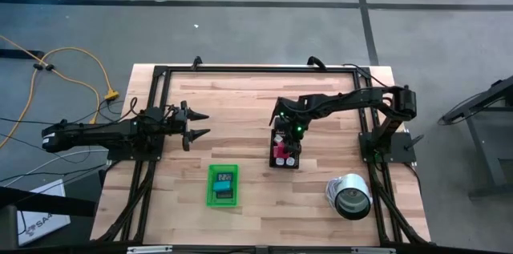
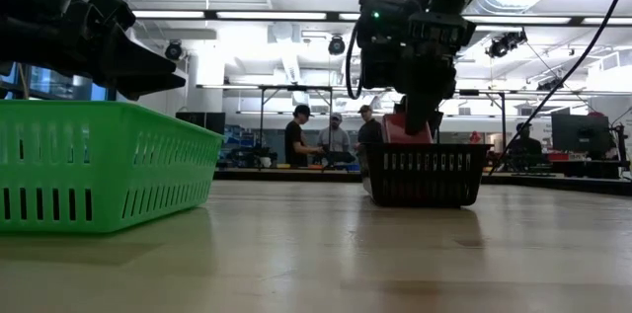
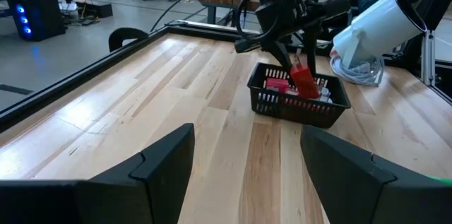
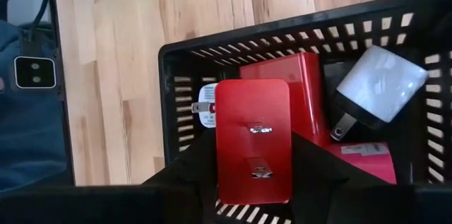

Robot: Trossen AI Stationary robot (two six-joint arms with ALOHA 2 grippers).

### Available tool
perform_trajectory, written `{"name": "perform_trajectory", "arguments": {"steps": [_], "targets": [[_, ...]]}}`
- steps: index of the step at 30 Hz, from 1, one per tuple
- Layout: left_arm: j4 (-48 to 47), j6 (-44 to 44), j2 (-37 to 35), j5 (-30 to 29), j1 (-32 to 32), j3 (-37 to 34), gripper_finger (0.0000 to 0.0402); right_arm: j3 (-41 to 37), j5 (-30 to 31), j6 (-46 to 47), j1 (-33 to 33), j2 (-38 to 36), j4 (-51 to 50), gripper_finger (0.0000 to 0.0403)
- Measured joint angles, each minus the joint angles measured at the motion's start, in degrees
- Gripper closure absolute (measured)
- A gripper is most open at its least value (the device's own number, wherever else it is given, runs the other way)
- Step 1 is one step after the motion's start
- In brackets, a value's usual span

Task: Pick & Place Office items
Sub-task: Put the red charger adapter into the black bin

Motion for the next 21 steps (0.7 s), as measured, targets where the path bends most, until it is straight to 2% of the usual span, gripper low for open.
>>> {"name": "perform_trajectory", "arguments": {"steps": [4,14,21], "targets": [[0.00,0.00,-0.01,0.00,0.01,0.00,0.0149,-0.09,0.06,-0.08,0.00,0.00,0.38,0.0278],[0.00,0.00,-0.01,0.00,-0.01,0.00,0.0149,-0.09,1.28,-0.64,0.00,0.00,0.54,0.0230],[0.00,0.00,0.01,0.00,0.00,0.00,0.0149,-0.09,1.99,-1.63,0.00,-0.04,0.54,0.0223]]}}
